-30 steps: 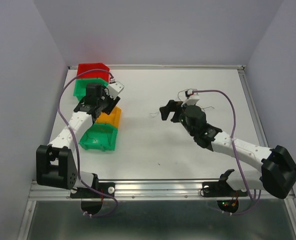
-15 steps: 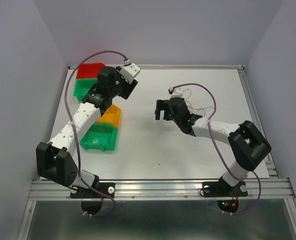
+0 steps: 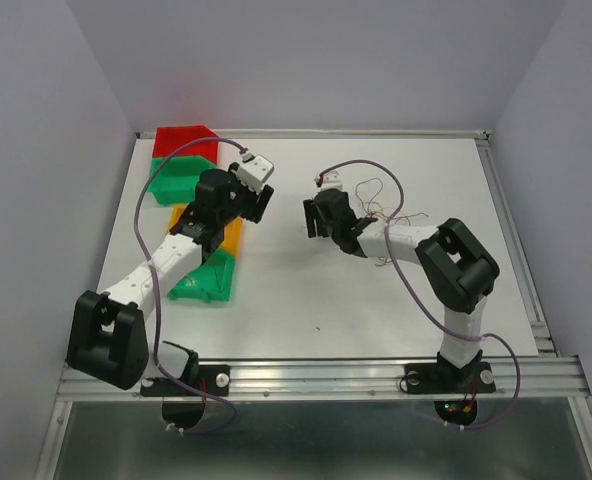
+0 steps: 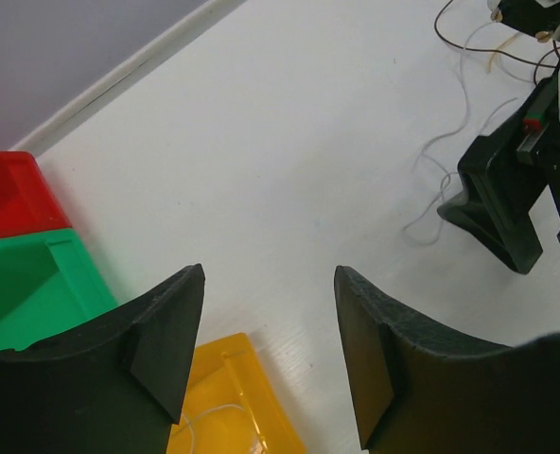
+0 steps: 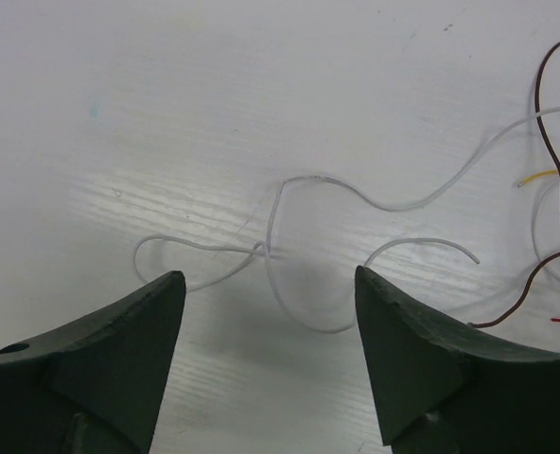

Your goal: Untangle the cables

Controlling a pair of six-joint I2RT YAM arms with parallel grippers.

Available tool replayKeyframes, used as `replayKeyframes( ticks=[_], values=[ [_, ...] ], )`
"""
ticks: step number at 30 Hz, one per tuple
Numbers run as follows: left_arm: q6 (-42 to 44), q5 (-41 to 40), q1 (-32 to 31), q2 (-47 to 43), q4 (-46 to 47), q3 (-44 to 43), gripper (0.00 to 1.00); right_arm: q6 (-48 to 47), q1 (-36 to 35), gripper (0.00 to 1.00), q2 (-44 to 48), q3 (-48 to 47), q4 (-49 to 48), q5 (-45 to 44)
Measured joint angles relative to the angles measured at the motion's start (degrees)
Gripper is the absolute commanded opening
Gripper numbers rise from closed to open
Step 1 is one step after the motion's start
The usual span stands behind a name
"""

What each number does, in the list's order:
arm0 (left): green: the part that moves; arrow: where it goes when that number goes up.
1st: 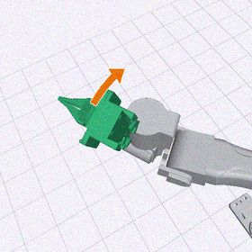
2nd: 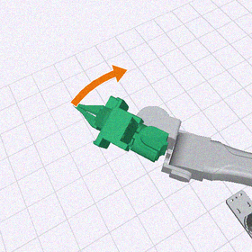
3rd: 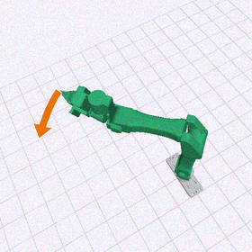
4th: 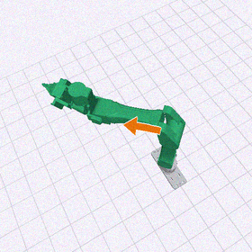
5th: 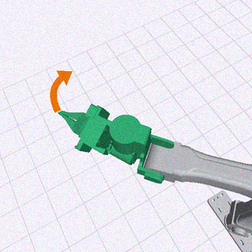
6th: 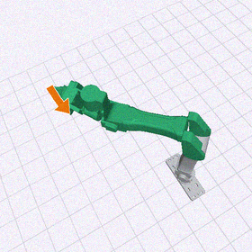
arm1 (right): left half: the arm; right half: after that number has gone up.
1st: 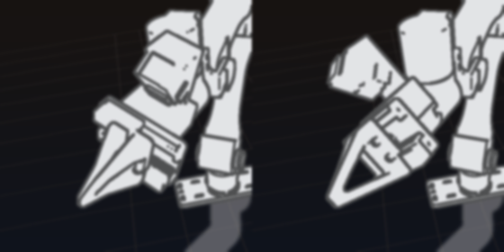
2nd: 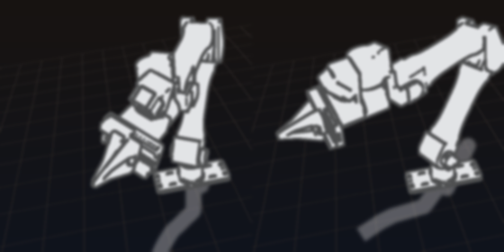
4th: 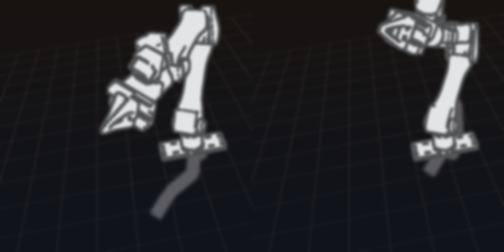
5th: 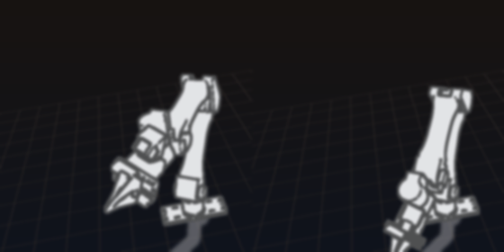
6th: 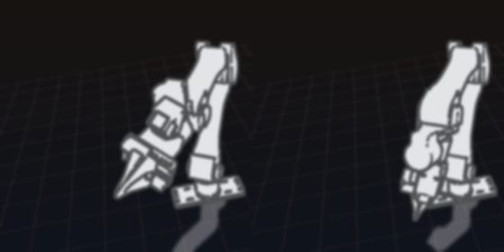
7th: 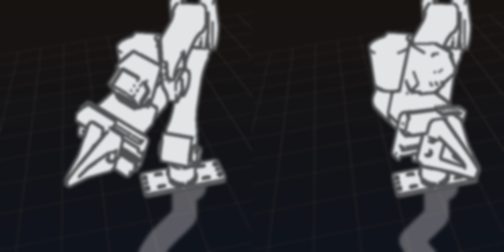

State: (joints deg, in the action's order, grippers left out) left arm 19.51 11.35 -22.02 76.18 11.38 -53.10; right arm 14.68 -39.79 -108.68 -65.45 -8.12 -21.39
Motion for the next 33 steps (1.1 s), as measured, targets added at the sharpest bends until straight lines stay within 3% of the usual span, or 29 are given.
replayKeyframes(
  ticks=[1,2,3,7,8,10,11,20,22,24,27,33],
  values=[
    [-0.2,0.0,0.0,-0.1,0.5,0.8,0.68,-0.6,0.0,0.65,-0.5,-0.2,0.2,-0.7],
    [-0.5,0.2,0.0,-0.2,1.0,1.5,0.68,-1.1,0.0,0.50,-1.0,-0.6,0.4,-1.2],
    [-0.7,0.6,0.0,-0.4,1.9,2.0,0.68,-1.4,0.0,0.44,-1.4,-0.9,0.5,-1.6],
    [-1.0,2.0,0.0,-1.5,4.7,3.0,0.68,-2.7,0.0,0.34,-2.3,-1.7,1.4,-2.2],
    [-1.0,2.2,0.0,-1.6,5.6,3.0,0.68,-2.9,0.0,0.25,-2.3,-1.7,1.5,-2.3],
    [-1.2,2.5,0.0,-1.6,6.4,3.0,0.68,-3.3,-0.2,0.16,-2.3,-2.0,1.7,-2.5],
    [-1.4,2.7,0.0,-1.6,6.6,3.0,0.68,-3.6,-0.3,0.01,-2.3,-2.0,1.8,-2.7],
    [-1.6,7.2,0.0,-1.6,6.8,3.0,0.68,-3.7,-3.5,0.00,0.6,-1.9,3.2,2.7],
    [-1.6,8.4,0.0,-1.6,6.9,3.0,0.68,-2.8,-4.7,0.03,5.0,0.3,1.9,7.9],
    [-1.6,9.0,0.0,-1.5,6.9,3.0,0.68,-1.7,-5.6,0.39,10.9,3.9,-0.7,13.0],
    [-1.6,9.1,0.0,-1.4,7.3,3.2,0.68,-0.1,-6.4,0.64,19.3,8.0,-5.1,18.3],
    [-1.6,9.4,0.0,-0.9,7.7,3.7,0.70,2.4,-6.3,0.69,24.7,11.0,-9.1,17.8]
  ],
)
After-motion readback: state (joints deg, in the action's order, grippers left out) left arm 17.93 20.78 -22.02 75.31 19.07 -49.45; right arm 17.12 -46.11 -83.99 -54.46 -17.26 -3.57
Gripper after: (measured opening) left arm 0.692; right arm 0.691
